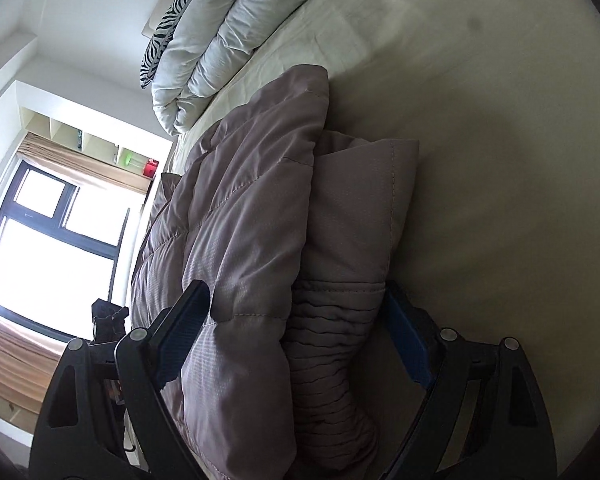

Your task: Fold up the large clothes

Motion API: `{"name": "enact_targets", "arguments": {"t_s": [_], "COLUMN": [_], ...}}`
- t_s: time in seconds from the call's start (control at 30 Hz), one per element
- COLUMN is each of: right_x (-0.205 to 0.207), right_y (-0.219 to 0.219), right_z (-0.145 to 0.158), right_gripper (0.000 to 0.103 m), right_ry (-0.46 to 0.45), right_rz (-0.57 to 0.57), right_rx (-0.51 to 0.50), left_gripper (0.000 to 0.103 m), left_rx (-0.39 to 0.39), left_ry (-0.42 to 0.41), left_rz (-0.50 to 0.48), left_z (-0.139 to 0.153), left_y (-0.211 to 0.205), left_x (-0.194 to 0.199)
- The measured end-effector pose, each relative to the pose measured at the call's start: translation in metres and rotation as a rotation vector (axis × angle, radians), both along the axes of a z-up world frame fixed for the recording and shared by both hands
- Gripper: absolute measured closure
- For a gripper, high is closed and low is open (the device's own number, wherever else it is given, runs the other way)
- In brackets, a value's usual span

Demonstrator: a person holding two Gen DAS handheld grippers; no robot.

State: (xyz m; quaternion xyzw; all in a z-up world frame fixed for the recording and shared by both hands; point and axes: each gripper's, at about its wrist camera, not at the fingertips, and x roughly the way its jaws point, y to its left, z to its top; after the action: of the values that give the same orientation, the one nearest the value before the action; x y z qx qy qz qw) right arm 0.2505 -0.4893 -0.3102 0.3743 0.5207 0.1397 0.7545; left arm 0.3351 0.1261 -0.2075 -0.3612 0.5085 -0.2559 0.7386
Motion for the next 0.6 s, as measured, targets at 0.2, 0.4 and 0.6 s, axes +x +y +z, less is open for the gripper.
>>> {"name": "enact_targets", "arguments": {"t_s": [0.2,0.4,0.6], "right_x": [0.021,0.021,0.020], "right_y": [0.017,0.017,0.027], "right_z": [-0.005,-0.005,-0.004], "right_gripper": [0.006,0.007,0.007], "right_ry": [0.020,-0.031,-0.026], "right_rz": [0.076,0.112,0.140], "right_rx": [-0.021,0.009,-0.009], "left_gripper": [0.000,0.000,0.000], "left_rx": [-0.118,-0.349,-0.328], "left_ry": [0.015,-0.012,0.001], "left_rz": [-0.060,-0.066,-0.106], "left_z": [-0.002,-0.007,-0.009], "left_y": [0.000,0.018,0.012], "left_x": [0.012,0.013,0.027]}}
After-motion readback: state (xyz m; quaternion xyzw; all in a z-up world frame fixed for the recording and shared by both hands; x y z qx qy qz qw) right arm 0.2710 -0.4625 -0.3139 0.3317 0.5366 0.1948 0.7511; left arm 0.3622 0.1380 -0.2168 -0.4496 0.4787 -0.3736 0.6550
